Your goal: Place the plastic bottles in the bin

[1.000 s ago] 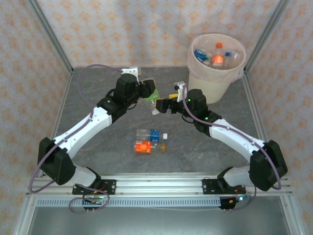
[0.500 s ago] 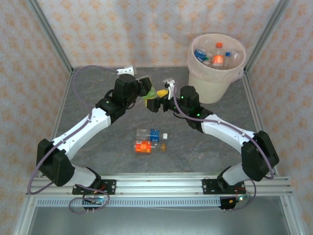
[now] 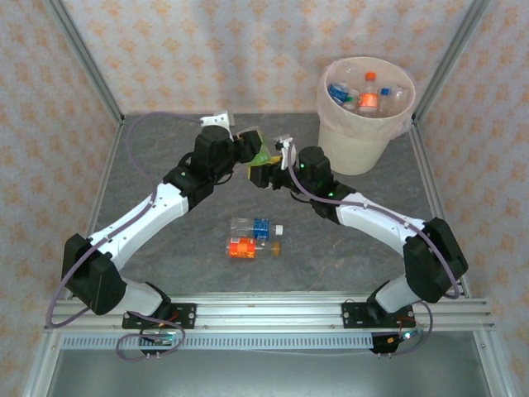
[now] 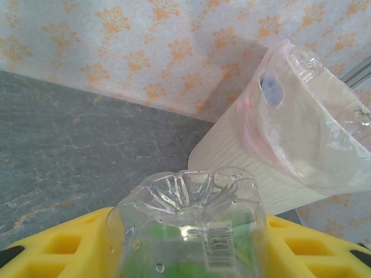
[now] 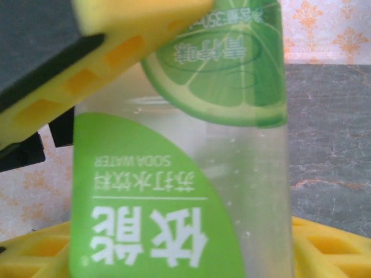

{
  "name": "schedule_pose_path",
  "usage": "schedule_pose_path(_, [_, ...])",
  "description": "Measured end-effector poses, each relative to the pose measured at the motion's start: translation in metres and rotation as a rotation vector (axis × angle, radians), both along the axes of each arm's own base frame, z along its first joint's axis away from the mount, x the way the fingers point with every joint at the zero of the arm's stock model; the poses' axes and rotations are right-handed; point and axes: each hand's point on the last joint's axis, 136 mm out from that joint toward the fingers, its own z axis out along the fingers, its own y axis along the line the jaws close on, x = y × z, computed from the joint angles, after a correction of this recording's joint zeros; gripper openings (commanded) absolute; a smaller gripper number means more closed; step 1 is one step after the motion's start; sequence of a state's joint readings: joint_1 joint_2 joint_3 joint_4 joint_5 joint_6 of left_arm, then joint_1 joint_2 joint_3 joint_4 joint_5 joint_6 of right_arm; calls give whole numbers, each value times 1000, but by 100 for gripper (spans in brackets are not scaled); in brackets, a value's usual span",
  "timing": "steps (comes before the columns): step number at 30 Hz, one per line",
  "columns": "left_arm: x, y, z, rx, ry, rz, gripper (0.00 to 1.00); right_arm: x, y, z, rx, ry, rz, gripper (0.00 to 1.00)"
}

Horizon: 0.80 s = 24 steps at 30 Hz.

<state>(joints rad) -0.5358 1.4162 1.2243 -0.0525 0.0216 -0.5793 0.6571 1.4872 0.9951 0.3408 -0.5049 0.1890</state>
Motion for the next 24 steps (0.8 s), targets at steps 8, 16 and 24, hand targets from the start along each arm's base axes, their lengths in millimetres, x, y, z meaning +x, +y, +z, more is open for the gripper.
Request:
schedule_pose_path(8, [-11,-9,12,-11,-37,-84,100,30,-56,18,-123,-30,-219,52])
schedule_pose_path(16, [-47,10,32,25,-134,-114,100,78,-186,58,-190,-23,-577,52])
schedule_pose_path(24, [-59,43,3,101,-105,1,100,91,-253,111,-240,-72,-740,53])
